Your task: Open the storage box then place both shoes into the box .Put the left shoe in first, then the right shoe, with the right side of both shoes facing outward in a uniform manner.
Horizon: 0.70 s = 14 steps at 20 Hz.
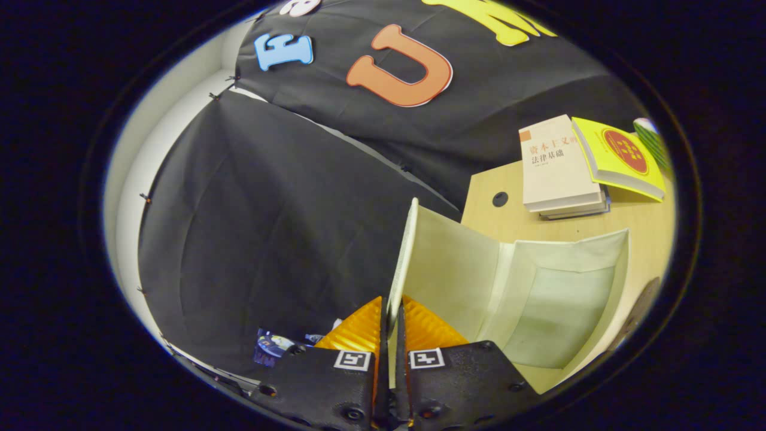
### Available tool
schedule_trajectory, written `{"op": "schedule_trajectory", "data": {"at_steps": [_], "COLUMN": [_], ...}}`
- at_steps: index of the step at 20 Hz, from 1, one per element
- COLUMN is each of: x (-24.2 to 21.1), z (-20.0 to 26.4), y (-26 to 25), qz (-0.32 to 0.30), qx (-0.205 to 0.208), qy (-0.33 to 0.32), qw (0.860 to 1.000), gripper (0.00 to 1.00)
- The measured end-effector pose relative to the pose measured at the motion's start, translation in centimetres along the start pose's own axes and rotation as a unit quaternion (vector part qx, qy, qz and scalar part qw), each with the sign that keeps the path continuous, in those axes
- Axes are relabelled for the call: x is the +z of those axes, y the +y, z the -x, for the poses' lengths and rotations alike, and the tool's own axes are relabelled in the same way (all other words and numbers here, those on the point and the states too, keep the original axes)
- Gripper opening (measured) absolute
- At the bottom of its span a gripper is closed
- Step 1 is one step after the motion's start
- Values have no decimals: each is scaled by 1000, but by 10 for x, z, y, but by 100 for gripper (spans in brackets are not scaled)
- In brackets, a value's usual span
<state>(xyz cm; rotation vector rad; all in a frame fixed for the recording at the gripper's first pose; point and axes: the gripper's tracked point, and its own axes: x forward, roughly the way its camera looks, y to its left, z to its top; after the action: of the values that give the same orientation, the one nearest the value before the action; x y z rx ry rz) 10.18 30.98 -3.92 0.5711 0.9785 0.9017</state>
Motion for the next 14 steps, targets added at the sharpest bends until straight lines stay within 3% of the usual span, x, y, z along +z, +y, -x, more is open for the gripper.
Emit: {"op": "schedule_trajectory", "data": {"at_steps": [2, 4, 6, 14], "x": [-8, -18, -22, -66], "z": [-8, -6, 0, 47], "y": [5, -12, -34, -96], "qz": [42, 90, 93, 74], "qx": [-41, -113, -173, -246], "qy": [-4, 1, -13, 23], "qw": [998, 989, 980, 966], "gripper": [13, 50, 87, 95]}}
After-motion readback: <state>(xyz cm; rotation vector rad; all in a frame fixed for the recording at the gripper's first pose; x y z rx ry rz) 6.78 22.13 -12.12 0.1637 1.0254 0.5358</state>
